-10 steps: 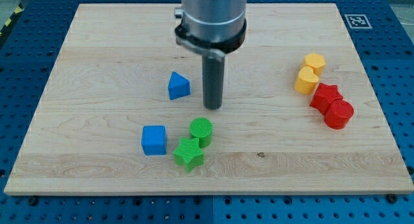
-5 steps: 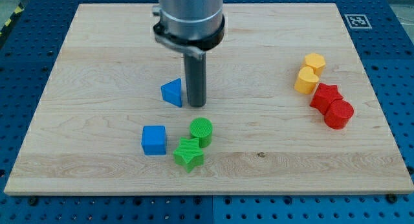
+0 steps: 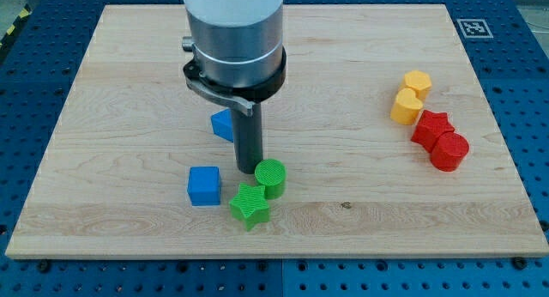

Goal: Move blue triangle to the right of the blue cube

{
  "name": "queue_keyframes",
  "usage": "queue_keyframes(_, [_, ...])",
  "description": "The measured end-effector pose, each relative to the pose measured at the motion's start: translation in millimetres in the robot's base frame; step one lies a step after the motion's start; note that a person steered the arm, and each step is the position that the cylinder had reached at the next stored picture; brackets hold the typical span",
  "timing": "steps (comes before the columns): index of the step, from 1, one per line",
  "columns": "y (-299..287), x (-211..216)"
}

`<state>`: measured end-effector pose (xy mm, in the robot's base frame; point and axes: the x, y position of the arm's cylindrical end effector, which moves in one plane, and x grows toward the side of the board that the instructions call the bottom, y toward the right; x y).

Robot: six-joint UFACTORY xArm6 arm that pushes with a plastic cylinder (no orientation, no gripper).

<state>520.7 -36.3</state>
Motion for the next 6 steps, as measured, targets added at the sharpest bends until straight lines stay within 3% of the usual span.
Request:
queue_keyframes(3, [-1,-97])
queue_keyframes(4, [-30,-99])
queue_keyframes(6, [-34,-21])
